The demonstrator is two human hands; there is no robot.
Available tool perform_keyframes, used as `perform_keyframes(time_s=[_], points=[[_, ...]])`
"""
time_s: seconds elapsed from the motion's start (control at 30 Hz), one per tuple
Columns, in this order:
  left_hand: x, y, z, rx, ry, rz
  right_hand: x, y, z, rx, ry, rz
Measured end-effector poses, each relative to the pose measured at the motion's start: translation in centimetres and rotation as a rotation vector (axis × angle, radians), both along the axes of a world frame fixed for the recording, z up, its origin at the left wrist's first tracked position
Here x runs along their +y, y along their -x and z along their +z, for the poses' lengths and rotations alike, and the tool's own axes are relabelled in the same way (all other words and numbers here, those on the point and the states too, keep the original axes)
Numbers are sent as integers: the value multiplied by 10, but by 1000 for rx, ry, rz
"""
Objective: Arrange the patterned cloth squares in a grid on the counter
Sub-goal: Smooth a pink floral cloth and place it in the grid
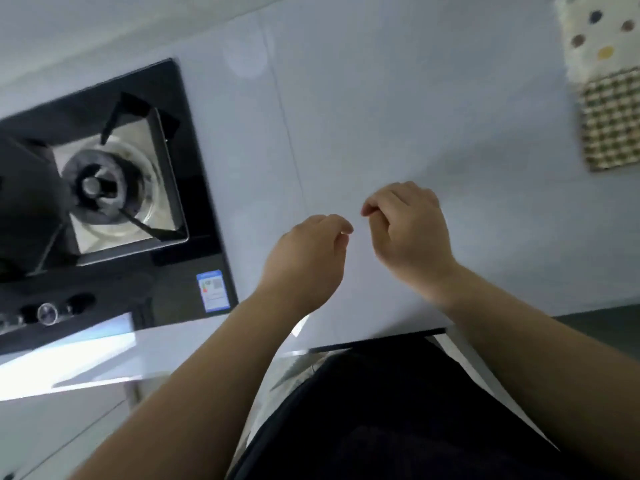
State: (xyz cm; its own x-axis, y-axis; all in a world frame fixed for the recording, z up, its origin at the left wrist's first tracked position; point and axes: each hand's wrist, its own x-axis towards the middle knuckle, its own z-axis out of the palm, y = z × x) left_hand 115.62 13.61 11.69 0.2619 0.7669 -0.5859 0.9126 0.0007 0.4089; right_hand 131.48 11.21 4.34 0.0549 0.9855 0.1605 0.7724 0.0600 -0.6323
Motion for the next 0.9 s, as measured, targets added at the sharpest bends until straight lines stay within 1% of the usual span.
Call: perform_keyframes(time_s=[0.13, 0.27, 0.4, 0.53, 0.6, 0.67, 0.73, 0.83, 0.9], points=[[-28, 65, 11, 54, 41, 171, 3, 74, 10, 55, 18, 78], [-58, 133, 24, 60, 40, 267, -5, 142, 27, 80, 15, 130], [-86, 214, 31, -13, 63, 352, -32, 216, 47, 31, -37, 159], [-127, 315, 38, -98, 29, 347, -78, 310, 58, 3, -77, 152], [-151, 373, 45, -91, 11, 340, -101, 365, 66, 8, -84, 157], [-176, 432, 56, -57, -22, 374, -119, 424, 78, 21, -71, 219], [-196, 485, 67, -60, -46, 449, -134, 478, 91, 4, -74, 291], [-215, 556, 78, -120, -62, 622, -142, 554, 105, -20, -109, 409], [-223, 600, 81, -118, -97, 708, -143, 596, 112, -31, -134, 466]])
